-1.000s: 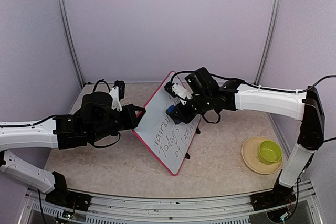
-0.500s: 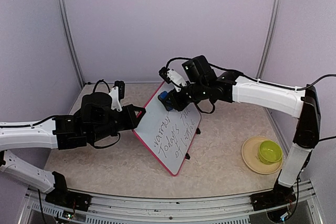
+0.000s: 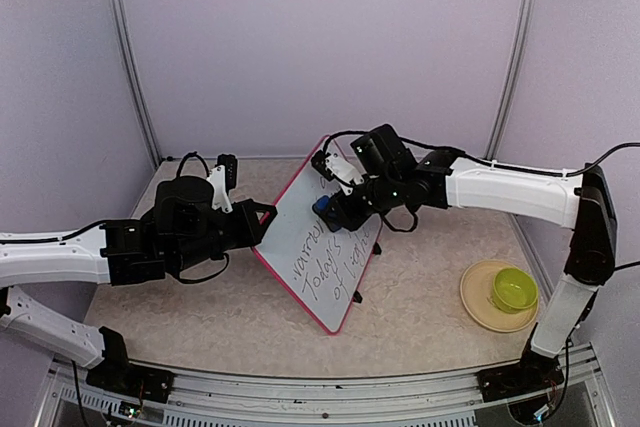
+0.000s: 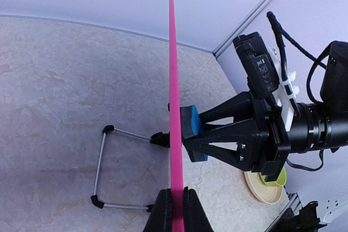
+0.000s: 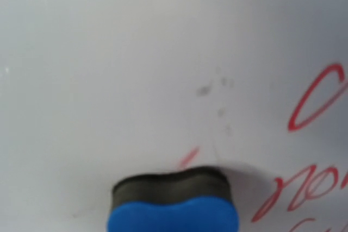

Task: Erase the whiteboard
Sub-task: Erase the whiteboard at the center of the board.

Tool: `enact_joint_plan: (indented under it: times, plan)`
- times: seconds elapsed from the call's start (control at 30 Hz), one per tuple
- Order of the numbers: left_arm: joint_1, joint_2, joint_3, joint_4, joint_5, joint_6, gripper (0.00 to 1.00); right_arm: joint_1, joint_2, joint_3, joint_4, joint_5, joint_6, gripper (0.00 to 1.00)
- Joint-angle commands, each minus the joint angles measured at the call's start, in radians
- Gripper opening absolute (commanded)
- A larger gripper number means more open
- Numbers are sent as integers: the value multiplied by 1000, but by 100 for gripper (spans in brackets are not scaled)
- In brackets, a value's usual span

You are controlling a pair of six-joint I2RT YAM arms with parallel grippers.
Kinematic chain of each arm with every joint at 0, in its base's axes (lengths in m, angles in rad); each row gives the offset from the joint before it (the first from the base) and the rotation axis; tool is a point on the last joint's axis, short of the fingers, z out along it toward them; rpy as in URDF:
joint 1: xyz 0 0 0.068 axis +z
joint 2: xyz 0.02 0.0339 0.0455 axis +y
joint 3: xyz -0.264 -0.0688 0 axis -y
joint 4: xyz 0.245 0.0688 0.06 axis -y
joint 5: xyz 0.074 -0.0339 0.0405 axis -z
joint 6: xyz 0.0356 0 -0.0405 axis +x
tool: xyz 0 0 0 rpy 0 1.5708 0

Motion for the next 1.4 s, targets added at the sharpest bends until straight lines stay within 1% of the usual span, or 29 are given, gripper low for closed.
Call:
enact_joint_plan:
  times: [0.0, 0.13, 0.23, 0.33, 0.57, 0.63, 0.77, 0.97, 1.1, 1.2, 1.37]
  plan:
    - [-27, -8, -17, 15, 106, 11, 0, 3, 66, 142, -25, -17, -5, 0]
    - [-29, -14, -17, 7, 99, 11, 0, 4, 101, 222, -56, -10, -16, 0]
    - [-29, -20, -18, 5, 98, 12, 0, 4, 108, 212, -60, 2, -20, 0]
    - [-29, -22, -20, 5, 97, 13, 0, 4, 99, 160, -51, 17, -19, 0]
    - [-28, -20, -19, 10, 100, 17, 0, 3, 30, -28, -14, 49, -14, 0]
    - [-27, -16, -18, 11, 101, 20, 0, 4, 20, -46, -11, 61, -15, 0]
    - [-26, -4, -13, 19, 108, 19, 0, 4, 31, 1, -23, 74, -19, 0]
    - [-30, 2, -13, 21, 114, 12, 0, 4, 86, 180, -67, 87, -25, 0]
    - [-31, 0, -5, 13, 111, 12, 0, 4, 120, 258, -95, 104, -36, 0]
    - [-33, -1, 0, 5, 107, 14, 0, 4, 128, 243, -93, 107, -40, 0]
    - [-31, 0, 3, 0, 101, 17, 0, 5, 98, 118, -60, 129, -40, 0]
